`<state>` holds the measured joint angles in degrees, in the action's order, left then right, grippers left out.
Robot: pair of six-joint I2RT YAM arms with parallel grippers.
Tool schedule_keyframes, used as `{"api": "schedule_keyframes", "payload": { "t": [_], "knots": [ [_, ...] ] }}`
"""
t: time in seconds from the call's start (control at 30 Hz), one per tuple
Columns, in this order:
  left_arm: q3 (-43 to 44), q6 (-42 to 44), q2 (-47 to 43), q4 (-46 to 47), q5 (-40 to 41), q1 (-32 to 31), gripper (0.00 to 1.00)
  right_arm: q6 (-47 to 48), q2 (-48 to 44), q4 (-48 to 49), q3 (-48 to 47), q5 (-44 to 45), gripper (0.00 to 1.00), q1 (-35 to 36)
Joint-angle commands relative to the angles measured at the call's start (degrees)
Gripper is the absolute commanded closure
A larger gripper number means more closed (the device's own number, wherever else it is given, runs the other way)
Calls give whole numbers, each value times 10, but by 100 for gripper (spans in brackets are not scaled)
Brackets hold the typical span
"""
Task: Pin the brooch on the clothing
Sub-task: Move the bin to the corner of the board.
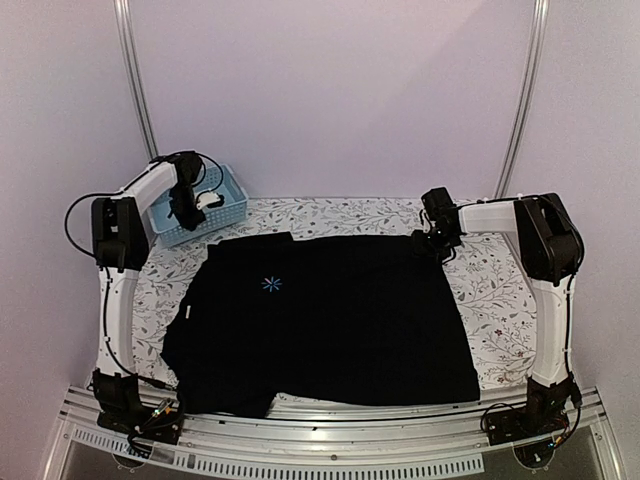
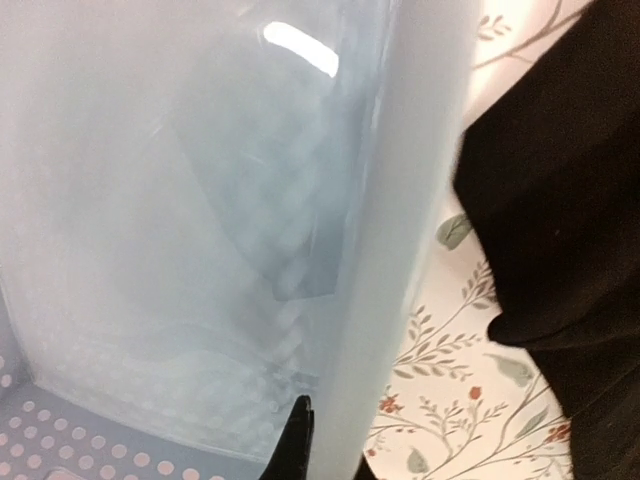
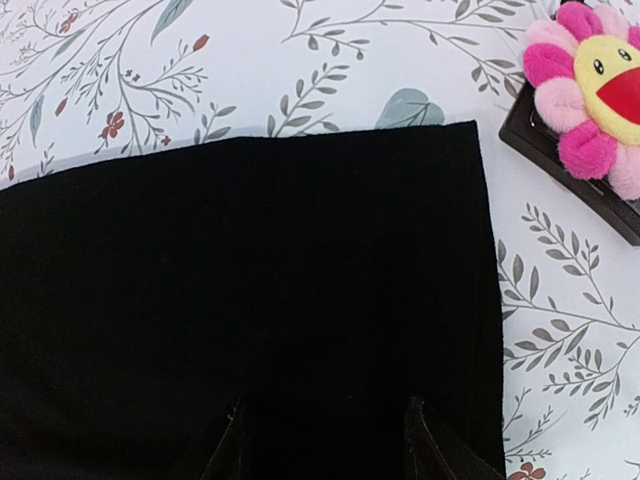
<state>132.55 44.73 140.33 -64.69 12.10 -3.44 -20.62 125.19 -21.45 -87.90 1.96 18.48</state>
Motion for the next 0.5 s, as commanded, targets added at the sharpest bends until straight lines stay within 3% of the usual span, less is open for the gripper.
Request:
{"api": "schedule_keyframes", "payload": {
  "t": [0.0,0.23,0.37,0.47],
  "knots": [
    [16,-241,-6,48,12,-4,100,-4,-7,-46,21,-13,49,9],
    [-73,-482,-67,80,-64,7,100,1,-10,-50,22,-13,49,12],
    [-111,-483,-80,135,-3,7,100,2,-12,-49,23,-12,49,12],
    [-73,-481,-46,109,1,22,100,0,-13,-48,23,-13,49,12]
  ]
}}
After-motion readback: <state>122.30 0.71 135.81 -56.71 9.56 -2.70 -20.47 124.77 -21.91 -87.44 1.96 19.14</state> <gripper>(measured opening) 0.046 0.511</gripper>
